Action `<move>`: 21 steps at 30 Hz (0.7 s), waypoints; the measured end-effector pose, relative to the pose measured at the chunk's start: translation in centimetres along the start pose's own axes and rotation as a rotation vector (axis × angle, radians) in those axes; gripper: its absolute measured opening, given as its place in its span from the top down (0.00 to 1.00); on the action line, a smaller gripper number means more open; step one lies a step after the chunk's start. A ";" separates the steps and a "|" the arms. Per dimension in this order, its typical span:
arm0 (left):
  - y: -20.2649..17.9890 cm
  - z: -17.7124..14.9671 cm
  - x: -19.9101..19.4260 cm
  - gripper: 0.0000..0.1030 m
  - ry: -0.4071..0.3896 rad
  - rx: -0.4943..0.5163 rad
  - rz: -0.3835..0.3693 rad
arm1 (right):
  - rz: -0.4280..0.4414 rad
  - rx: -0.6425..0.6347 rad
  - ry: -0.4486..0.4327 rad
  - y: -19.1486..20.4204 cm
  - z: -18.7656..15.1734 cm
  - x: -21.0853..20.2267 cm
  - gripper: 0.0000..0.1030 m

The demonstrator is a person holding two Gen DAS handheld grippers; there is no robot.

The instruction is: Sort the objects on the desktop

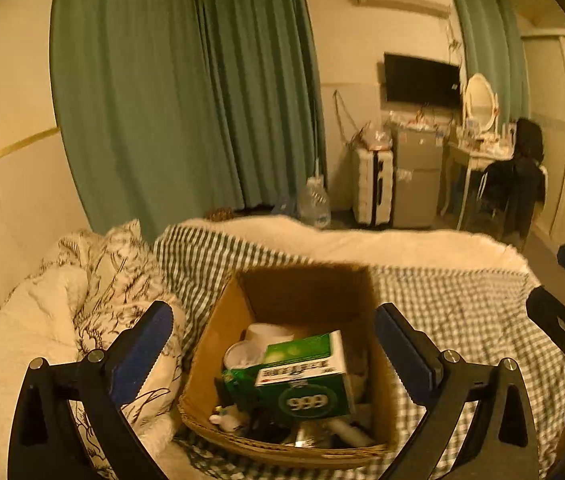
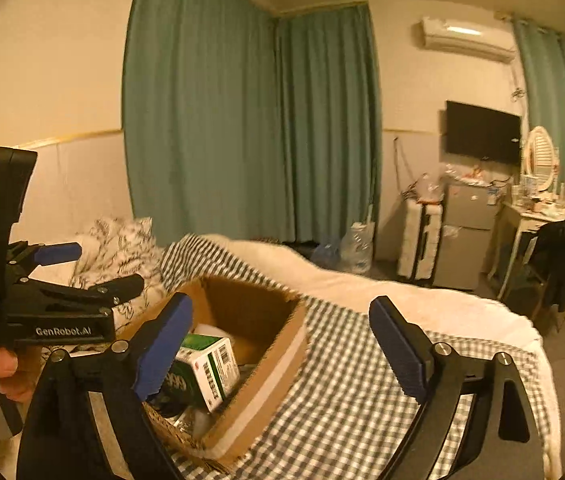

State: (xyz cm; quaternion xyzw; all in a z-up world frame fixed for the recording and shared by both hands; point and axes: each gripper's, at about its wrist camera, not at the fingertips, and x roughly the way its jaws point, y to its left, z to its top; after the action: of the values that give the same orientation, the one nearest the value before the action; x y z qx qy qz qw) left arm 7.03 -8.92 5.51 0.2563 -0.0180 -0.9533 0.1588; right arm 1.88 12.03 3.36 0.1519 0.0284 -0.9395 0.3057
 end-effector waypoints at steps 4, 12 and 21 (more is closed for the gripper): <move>-2.1 0.7 -2.4 0.00 -0.045 -0.006 -0.057 | -0.065 0.022 -0.037 -2.0 0.8 -3.7 0.06; -6.3 1.4 -4.3 0.00 -0.092 0.028 -0.161 | -0.215 0.081 -0.062 -6.3 0.8 -9.1 0.00; -9.6 0.1 -1.8 0.00 -0.051 -0.004 -0.280 | -0.333 0.214 -0.052 -11.3 -0.5 -11.1 0.00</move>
State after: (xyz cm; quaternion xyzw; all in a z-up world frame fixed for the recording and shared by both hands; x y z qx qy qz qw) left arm 5.67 0.70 5.32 0.2316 0.0159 -0.9724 0.0241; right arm 3.99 27.55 5.79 0.1521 -0.0547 -0.9784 0.1288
